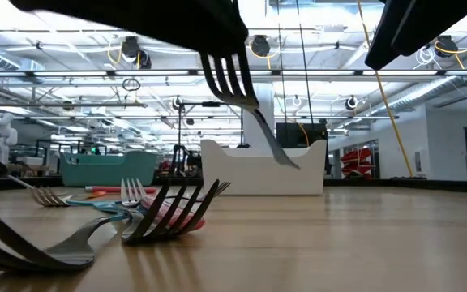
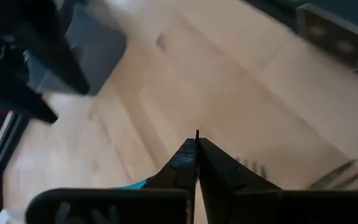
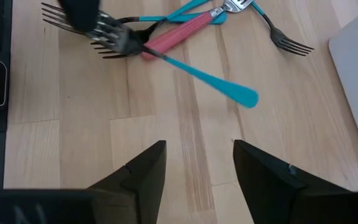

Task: Sort silverware by color (type)
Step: Put the blue fork into the black bin

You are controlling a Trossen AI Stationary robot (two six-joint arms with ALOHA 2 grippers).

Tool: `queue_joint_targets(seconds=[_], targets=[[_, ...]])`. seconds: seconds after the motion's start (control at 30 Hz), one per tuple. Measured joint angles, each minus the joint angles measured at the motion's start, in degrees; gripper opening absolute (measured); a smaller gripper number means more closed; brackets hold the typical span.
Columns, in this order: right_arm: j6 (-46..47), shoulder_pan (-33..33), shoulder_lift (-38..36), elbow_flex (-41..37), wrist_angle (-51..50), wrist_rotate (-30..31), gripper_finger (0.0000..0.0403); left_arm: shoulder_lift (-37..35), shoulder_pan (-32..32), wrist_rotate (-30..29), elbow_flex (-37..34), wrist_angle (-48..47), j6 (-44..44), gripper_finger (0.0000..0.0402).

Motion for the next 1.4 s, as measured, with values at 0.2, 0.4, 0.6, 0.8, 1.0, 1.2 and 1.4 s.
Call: queue_joint_targets(seconds=[0.2,0.4,0.6,0.8,1.0,1.2,1.4], targets=[[-1.08,0.00,0.00,0.00,2.10,-0.05,0.0180,-0.02,-1.63,1.27,0.30,0.11,5.72,0.0006],[-9.00,0.00,0.00,0.00,12.59,-0.55,0.0180,-0.02,-2.95,1.32,0.30,0.28,9.75,0.0005],[-15.28,0.00,1.10,0.04,17.83,-4.72,0.0180,-0.04,-3.60,2.62,0.34,2.16,12.05,0.0005],[-21.51,-0.02,1.83,0.02,17.84,-4.74,0.0180,-0.11,-3.83,3.17,0.36,3.90,13.85,0.0004],[-25.27,-0.02,1.88,0.02,20.37,-4.84,0.0181,-0.11,-3.76,5.12,0.36,6.56,14.45,0.0004],[-22.85,-0.02,1.88,0.02,22.18,-8.55,0.0181,-0.11,-4.07,5.52,0.36,9.88,16.15,0.0004],[-23.14,0.80,1.92,0.02,22.04,-10.66,0.0181,-0.11,-4.25,6.83,0.36,12.69,17.55,0.0004]])
